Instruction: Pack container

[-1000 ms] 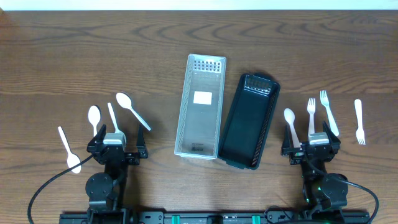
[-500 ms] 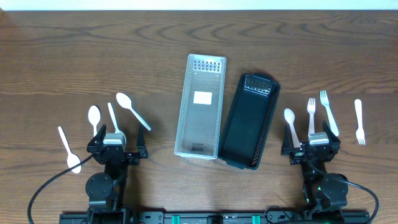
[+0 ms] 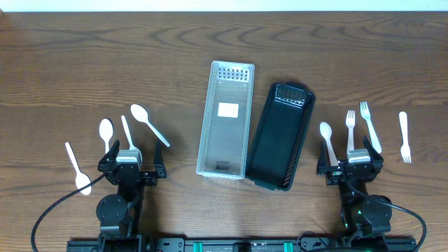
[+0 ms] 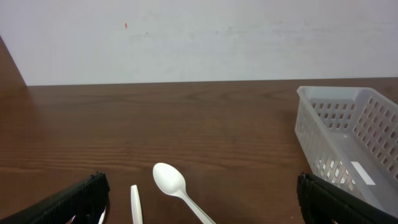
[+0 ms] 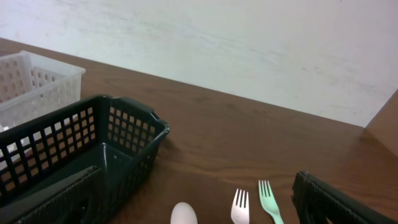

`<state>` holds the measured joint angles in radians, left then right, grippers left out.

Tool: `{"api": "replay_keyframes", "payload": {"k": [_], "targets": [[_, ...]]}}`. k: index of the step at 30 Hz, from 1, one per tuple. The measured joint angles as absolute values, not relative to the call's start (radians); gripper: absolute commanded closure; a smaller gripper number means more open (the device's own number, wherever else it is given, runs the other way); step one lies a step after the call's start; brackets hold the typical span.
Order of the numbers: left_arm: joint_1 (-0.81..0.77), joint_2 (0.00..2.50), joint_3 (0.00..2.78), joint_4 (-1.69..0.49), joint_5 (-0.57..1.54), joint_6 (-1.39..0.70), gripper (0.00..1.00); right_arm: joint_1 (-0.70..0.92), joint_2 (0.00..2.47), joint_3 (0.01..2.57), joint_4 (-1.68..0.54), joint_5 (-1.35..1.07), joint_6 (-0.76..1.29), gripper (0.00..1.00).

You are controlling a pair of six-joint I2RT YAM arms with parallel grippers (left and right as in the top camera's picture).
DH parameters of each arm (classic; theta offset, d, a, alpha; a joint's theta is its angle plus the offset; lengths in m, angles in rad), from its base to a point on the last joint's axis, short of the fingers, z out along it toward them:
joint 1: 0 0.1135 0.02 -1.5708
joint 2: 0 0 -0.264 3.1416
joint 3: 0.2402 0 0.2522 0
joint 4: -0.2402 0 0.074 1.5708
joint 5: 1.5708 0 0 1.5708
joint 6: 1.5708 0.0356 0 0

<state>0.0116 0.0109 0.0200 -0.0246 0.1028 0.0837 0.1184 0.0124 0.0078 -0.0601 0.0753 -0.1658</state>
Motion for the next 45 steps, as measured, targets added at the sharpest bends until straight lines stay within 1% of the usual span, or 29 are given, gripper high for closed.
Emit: {"api": "replay_keyframes", "payload": {"k": [7,12,17,20,25,28,33,38,39,40,41,43,45], "targets": [[0.012,0.011,0.020,-0.023,0.103,0.084,0.02,0.118,0.012,0.008,-0.067,0.038,-0.153,0.01],[0.012,0.011,0.020,-0.023,0.106,0.084,0.02,0.118,0.012,0.007,-0.048,0.014,-0.060,0.01],[0.012,0.011,0.020,-0.013,0.113,0.051,0.02,0.118,0.019,0.022,-0.111,0.003,0.062,0.01],[0.012,0.020,0.050,-0.081,0.120,-0.007,0.02,0.116,0.056,0.083,-0.194,0.004,0.080,0.01],[0.012,0.157,0.256,-0.328,0.128,-0.072,0.02,0.085,0.260,0.330,-0.315,0.011,0.078,0.01],[0.012,0.309,0.455,-0.468,0.129,-0.086,0.02,0.062,0.446,0.506,-0.433,0.012,0.076,0.01],[0.012,0.599,0.774,-0.727,0.126,-0.093,0.02,0.034,0.837,0.801,-0.702,0.014,0.075,0.01],[0.012,0.873,0.992,-0.929,0.125,-0.093,0.02,0.031,1.127,0.984,-0.813,-0.031,0.075,0.01],[0.012,0.916,1.016,-0.952,0.125,-0.093,0.02,0.031,1.173,1.008,-0.816,-0.038,0.075,0.07],[0.012,0.964,1.040,-0.975,0.125,-0.093,0.02,0.031,1.207,1.021,-0.804,-0.041,0.069,0.18],[0.012,0.993,1.050,-0.982,0.125,-0.093,0.02,0.031,1.237,1.027,-0.787,-0.042,0.066,0.27],[0.012,1.041,1.056,-0.994,0.125,-0.093,0.02,0.030,1.288,1.031,-0.752,-0.045,0.068,0.41],[0.012,1.072,1.056,-1.001,0.124,-0.093,0.02,0.030,1.339,1.032,-0.735,-0.047,0.070,0.51]]}}
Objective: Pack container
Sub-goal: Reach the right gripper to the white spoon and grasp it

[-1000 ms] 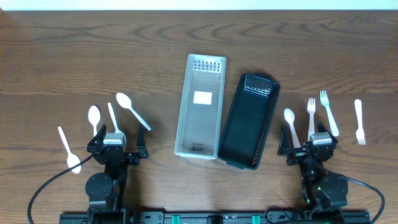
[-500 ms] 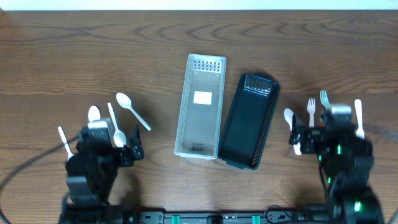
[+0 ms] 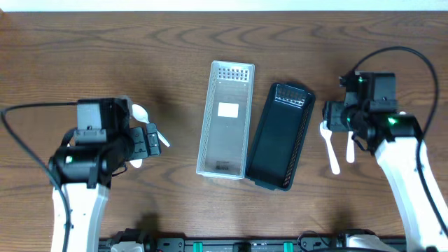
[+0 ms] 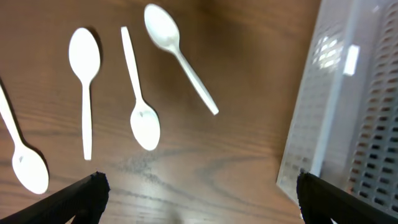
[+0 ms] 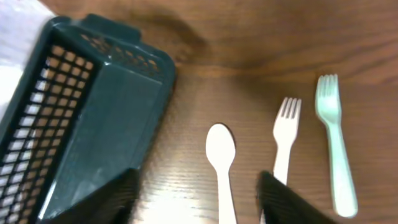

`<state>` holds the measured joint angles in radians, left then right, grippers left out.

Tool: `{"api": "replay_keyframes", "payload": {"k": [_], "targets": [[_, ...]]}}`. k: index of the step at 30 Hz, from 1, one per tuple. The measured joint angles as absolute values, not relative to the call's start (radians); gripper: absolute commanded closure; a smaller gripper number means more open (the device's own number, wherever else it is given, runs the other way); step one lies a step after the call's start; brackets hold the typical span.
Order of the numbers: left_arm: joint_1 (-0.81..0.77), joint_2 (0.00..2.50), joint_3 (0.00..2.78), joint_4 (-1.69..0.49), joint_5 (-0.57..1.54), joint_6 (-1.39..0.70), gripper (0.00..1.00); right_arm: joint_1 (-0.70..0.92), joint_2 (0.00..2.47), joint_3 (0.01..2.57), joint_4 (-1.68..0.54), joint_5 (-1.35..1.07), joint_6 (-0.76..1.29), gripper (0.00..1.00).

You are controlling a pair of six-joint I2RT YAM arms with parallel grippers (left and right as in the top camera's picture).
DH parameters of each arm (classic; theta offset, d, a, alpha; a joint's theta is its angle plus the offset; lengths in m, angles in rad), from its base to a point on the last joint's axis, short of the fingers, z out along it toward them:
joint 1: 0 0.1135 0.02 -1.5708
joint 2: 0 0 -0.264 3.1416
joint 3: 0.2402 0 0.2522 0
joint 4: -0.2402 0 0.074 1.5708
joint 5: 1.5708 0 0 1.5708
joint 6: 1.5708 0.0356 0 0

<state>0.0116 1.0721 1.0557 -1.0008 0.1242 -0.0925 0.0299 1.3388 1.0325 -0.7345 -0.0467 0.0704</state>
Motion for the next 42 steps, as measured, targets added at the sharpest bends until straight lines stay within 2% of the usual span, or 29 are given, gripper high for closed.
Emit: {"api": "replay_keyframes", "payload": {"k": [3,5,12,14,23,30,32,36,40,42], "targets": [[0.012,1.101,1.056,-1.004,0.125,-0.093,0.02,0.030,1.422,1.032,-0.728,-0.049,0.083,0.68],[0.012,1.111,1.056,-1.005,0.125,-0.093,0.02,0.030,1.472,1.033,-0.721,-0.051,0.086,0.71],[0.012,1.114,1.056,-1.006,0.125,-0.093,0.02,0.049,1.646,1.033,-0.701,-0.055,0.092,0.68],[0.012,1.114,1.056,-1.006,0.124,-0.093,0.02,0.066,1.680,1.033,-0.678,-0.065,0.092,0.64],[0.012,1.114,1.056,-1.008,0.124,-0.093,0.02,0.136,1.710,1.033,-0.492,-0.182,0.096,0.59],[0.012,1.114,1.056,-1.010,0.125,-0.093,0.02,0.147,1.710,1.033,-0.458,-0.215,0.107,0.57],[0.012,1.114,1.056,-1.010,0.125,-0.093,0.02,0.147,1.710,1.033,-0.458,-0.216,0.108,0.55],[0.012,1.114,1.056,-1.010,0.124,-0.093,0.02,0.142,1.710,1.033,-0.475,-0.199,0.119,0.36],[0.012,1.114,1.056,-1.011,0.125,-0.093,0.02,0.125,1.710,1.049,-0.568,-0.118,0.137,0.27],[0.012,1.114,1.056,-1.011,0.125,-0.093,0.02,0.101,1.702,1.079,-0.642,-0.058,0.143,0.18]]}}
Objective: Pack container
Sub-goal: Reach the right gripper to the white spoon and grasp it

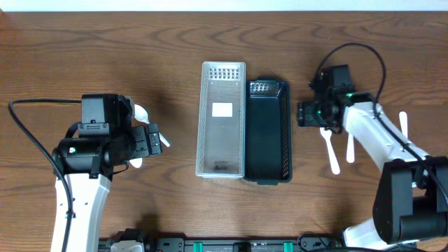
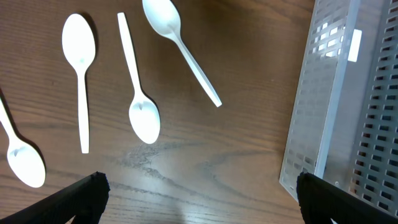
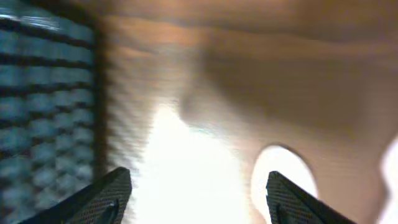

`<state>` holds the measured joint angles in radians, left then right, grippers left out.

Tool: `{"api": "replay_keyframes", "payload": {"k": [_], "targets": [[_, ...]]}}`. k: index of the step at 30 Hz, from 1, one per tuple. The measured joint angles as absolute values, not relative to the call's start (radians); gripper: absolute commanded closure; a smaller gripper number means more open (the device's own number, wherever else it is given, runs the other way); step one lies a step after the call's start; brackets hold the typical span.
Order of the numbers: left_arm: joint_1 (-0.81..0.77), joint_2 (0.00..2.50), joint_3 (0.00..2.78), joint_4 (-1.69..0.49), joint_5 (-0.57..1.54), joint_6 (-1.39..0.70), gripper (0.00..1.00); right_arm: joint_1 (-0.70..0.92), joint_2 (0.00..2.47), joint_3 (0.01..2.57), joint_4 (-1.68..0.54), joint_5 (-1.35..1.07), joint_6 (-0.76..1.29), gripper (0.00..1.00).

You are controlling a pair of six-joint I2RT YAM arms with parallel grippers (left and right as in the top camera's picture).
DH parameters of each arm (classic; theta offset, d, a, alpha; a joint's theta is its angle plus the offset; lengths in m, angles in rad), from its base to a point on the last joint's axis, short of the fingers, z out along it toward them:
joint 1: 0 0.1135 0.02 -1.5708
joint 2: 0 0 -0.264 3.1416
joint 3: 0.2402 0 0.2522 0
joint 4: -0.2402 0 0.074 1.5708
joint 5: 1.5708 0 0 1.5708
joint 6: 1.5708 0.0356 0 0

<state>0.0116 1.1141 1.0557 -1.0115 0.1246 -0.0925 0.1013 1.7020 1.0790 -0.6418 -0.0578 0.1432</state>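
Note:
A clear basket [image 1: 222, 150] and a black basket [image 1: 267, 140] lie side by side, parallel, mid-table. Several white spoons lie left of them; the left wrist view shows one spoon [image 2: 142, 115] near the clear basket's wall [image 2: 323, 106]. My left gripper [image 1: 148, 138] hovers open over the spoons, fingers [image 2: 81, 199] wide apart, nothing between them. My right gripper [image 1: 306, 114] is open just right of the black basket, low over the table. Its blurred view shows the basket's mesh [image 3: 43, 93] and a spoon's bowl [image 3: 283, 177].
Right of the baskets lie a white spoon [image 1: 330, 152], a white fork [image 1: 350, 148] and another fork [image 1: 403, 129], partly under the right arm. Cables loop from both arms over the table.
The black basket, tilted before, now lies straight against the clear basket, which sits slightly further left. My right gripper has moved left and lower, beside the black basket. The left gripper barely moved.
Both grippers sat open at the table's front edge, baskets angled apart. Then each hovered open over its cutlery, left over spoons, right over spoon and forks. Now the right one is beside the black basket, which is squared up to the clear one.

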Motion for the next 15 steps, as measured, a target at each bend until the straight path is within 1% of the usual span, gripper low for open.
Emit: {"api": "replay_keyframes", "payload": {"k": [1,2,5,9,15], "targets": [[0.012,1.114,1.056,-1.011,0.125,-0.093,0.02,0.082,1.690,1.108,-0.695,-0.019,0.142,0.10],[0.012,1.114,1.056,-1.011,0.125,-0.093,0.02,0.068,1.676,1.127,-0.720,0.005,0.147,0.09],[0.012,1.115,1.056,-1.011,0.125,-0.093,0.02,0.009,1.623,1.206,-0.822,0.053,0.137,0.10],[0.012,1.115,1.056,-1.011,0.125,-0.093,0.02,-0.046,1.583,1.248,-0.900,0.080,0.126,0.10],[0.012,1.115,1.056,-1.011,0.125,-0.093,0.02,-0.052,1.589,1.246,-0.920,0.087,0.117,0.09]]}}
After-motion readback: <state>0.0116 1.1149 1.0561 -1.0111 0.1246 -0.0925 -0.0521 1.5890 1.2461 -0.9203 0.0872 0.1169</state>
